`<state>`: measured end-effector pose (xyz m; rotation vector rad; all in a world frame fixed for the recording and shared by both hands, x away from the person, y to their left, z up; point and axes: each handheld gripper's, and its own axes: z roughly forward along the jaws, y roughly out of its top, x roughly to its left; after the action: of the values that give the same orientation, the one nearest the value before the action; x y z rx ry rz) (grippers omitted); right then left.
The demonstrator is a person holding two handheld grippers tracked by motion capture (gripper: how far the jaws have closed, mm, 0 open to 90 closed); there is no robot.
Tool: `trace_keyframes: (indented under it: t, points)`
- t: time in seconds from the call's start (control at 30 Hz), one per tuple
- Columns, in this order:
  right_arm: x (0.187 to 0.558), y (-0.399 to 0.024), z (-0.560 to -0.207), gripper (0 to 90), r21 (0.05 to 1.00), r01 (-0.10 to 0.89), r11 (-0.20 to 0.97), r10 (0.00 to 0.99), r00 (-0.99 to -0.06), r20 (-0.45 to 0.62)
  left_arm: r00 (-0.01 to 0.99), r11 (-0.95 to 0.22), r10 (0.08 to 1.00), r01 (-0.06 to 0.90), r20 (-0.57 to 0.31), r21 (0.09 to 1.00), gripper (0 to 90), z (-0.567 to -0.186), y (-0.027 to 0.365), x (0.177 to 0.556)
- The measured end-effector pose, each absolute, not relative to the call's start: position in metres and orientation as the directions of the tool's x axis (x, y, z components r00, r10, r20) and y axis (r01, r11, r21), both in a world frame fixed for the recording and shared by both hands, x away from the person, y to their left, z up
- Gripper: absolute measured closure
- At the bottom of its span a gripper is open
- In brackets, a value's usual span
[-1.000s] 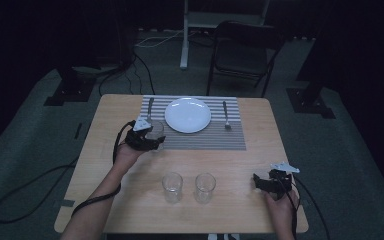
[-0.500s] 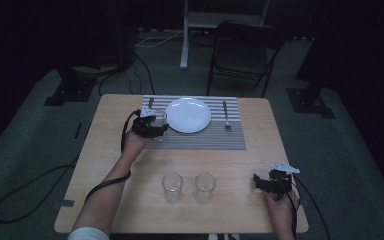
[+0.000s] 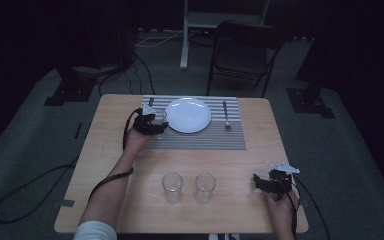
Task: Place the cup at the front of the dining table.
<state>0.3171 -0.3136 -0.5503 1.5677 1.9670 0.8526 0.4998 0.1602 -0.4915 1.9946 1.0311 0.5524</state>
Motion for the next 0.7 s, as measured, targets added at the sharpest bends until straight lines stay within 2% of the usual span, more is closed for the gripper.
trace_keyframes:
  t: [0.3, 0.47, 0.53, 0.6, 0.7]
  points:
    - [0.317, -0.313, -0.55, 13.9, 0.724, 0.674, 0.148, 0.974, -0.226, 0.011, 0.572, -0.349, 0.82, 0.475, 0.017, 0.808, 30.1, -0.501, 0.161, 0.497]
    - [0.317, -0.313, -0.55, 13.9, 0.724, 0.674, 0.148, 0.974, -0.226, 0.011, 0.566, -0.338, 0.824, 0.508, -0.012, 0.793, 29.4, -0.5, 0.162, 0.497]
    - [0.317, -0.313, -0.55, 13.8, 0.724, 0.674, 0.147, 0.974, -0.225, 0.012, 0.566, -0.321, 0.824, 0.524, -0.041, 0.789, 25.0, -0.5, 0.164, 0.496]
    - [0.317, -0.313, -0.55, 13.8, 0.724, 0.674, 0.147, 0.974, -0.225, 0.012, 0.565, -0.341, 0.825, 0.533, -0.026, 0.774, 15.6, -0.499, 0.165, 0.495]
    - [0.317, -0.313, -0.55, 13.8, 0.724, 0.674, 0.148, 0.974, -0.225, 0.011, 0.556, -0.329, 0.83, 0.559, -0.049, 0.761, 11.0, -0.498, 0.17, 0.494]
